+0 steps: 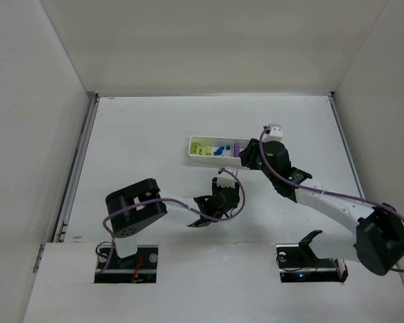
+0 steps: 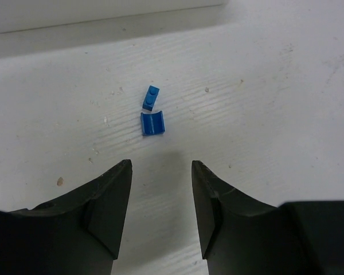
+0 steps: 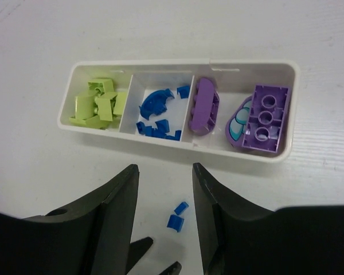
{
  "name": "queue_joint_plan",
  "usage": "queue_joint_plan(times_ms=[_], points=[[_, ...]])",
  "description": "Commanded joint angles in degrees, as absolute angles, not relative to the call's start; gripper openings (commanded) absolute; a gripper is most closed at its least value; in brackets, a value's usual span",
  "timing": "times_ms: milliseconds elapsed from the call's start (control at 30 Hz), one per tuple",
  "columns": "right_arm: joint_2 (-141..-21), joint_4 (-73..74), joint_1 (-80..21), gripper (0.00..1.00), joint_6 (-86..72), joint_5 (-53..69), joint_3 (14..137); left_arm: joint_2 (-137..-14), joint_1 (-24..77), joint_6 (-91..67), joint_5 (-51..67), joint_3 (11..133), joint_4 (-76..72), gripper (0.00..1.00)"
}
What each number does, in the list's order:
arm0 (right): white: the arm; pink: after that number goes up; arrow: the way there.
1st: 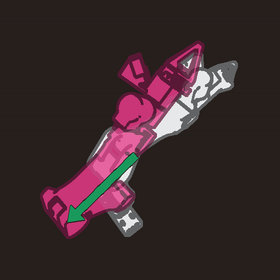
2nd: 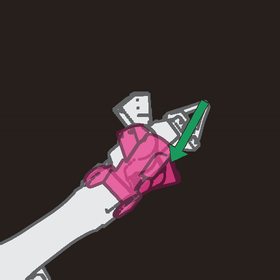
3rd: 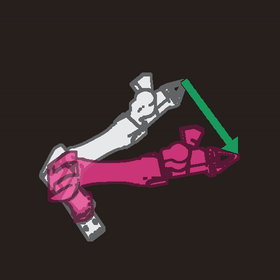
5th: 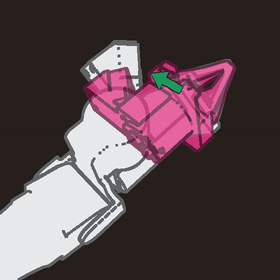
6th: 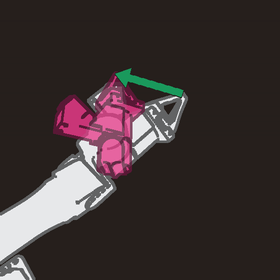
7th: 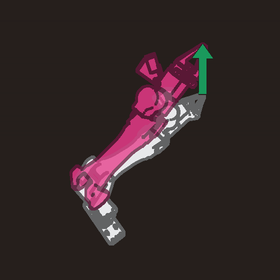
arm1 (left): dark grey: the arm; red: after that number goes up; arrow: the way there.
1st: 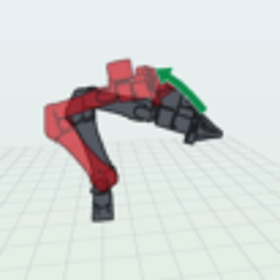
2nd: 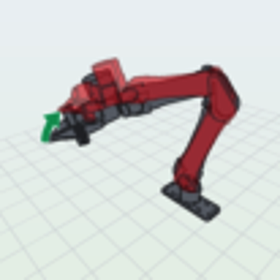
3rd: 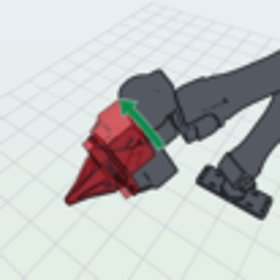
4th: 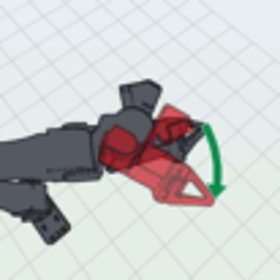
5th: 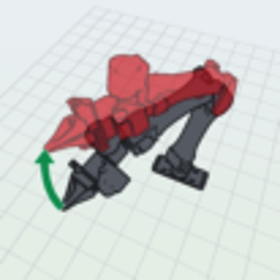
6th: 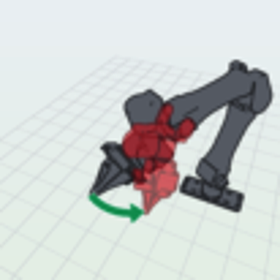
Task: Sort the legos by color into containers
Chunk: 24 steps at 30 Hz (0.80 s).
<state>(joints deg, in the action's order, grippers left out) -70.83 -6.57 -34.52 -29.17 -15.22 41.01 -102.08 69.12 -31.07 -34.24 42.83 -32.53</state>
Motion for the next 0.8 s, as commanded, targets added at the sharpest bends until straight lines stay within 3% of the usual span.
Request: queue_joint_plan(times_ms=[0,433,633,767], points=[[-67.42,-11.33,-34.23,0.48,-31.11,-15.47,37.63,-103.70,68.60,-28.22,-38.14,46.14,-31.73,0.43],[-66.01,-13.80,-34.41,0.48,-32.43,-14.41,35.42,-109.42,66.05,-24.17,-37.36,50.89,-31.46,0.33],[-65.31,-14.06,-34.50,0.48,-32.43,-14.59,34.72,-109.25,66.31,-23.55,-37.09,50.98,-31.46,0.18],[-65.65,-14.24,-33.44,0.48,-32.52,-14.77,34.54,-104.17,67.01,-23.38,-37.27,48.44,-32.16,0.14]])
